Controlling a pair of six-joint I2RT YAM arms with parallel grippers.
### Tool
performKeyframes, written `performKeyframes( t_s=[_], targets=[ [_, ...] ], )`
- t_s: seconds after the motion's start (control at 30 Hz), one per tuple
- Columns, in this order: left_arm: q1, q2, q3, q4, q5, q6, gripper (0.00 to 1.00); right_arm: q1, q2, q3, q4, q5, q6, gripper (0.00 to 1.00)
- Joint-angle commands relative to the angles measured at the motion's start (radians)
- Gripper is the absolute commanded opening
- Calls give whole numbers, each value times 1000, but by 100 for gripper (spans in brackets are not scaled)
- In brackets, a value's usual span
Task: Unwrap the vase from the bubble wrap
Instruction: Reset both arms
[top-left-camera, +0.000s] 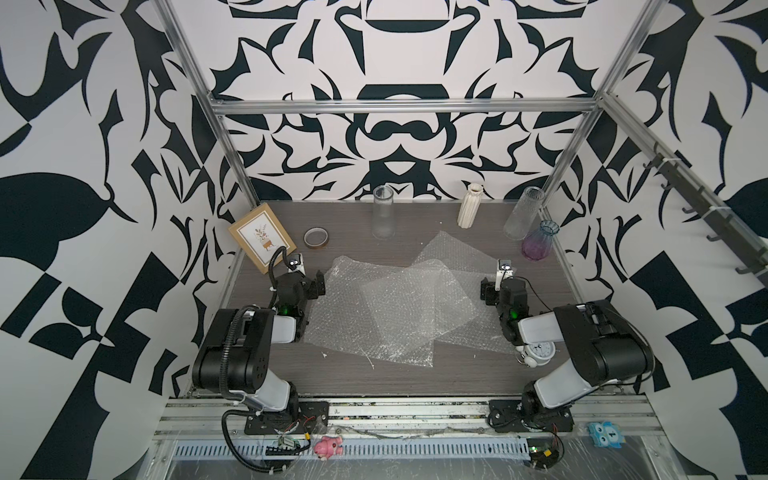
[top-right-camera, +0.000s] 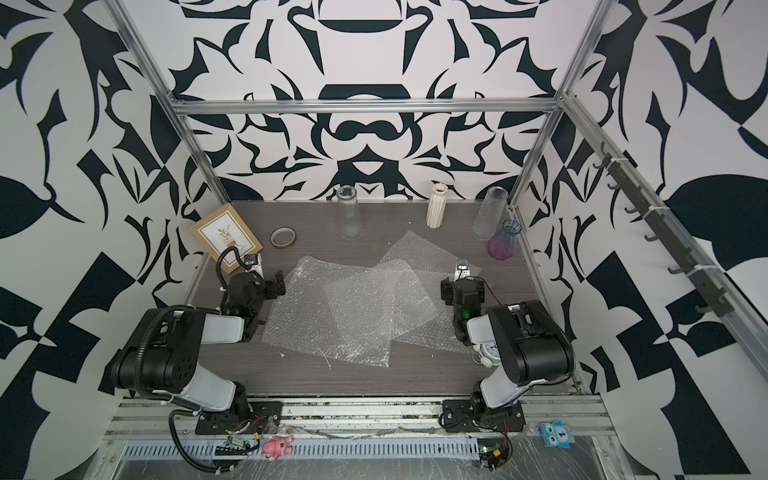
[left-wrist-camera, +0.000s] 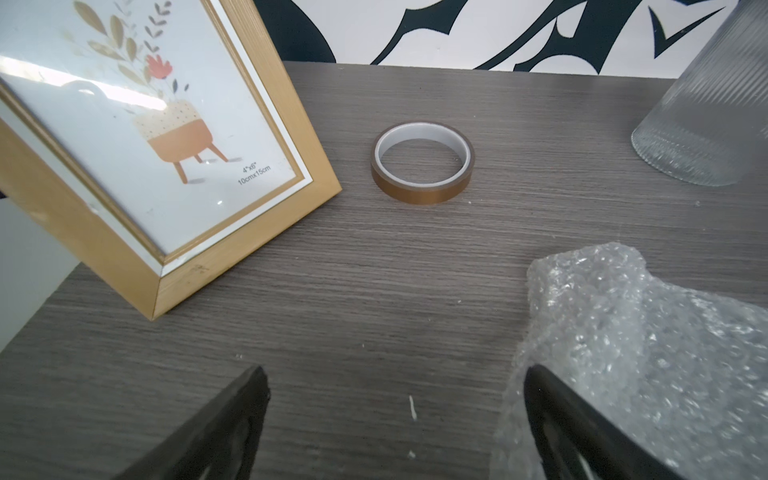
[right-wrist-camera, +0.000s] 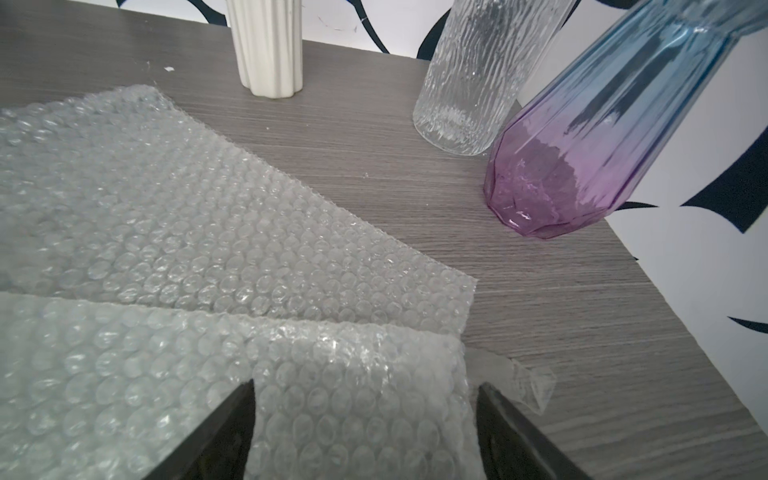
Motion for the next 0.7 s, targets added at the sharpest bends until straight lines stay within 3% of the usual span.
performKeyframes(
  t_s=[0.0,0.23,0.27,0.67],
  targets=[
    [4,15,-8,70,7,9,99,-18,-17,27,34,-34,3,84],
    [4,18,-11,82,0,5,99,-43,-16,37,13,-79,15,89],
    [4,18,-12,84,0,6,99,-43,-17,35,14,-77,15,95],
    [4,17,-14,86,4,9,99,-43,-20,28,23,-68,13,97]
  ],
)
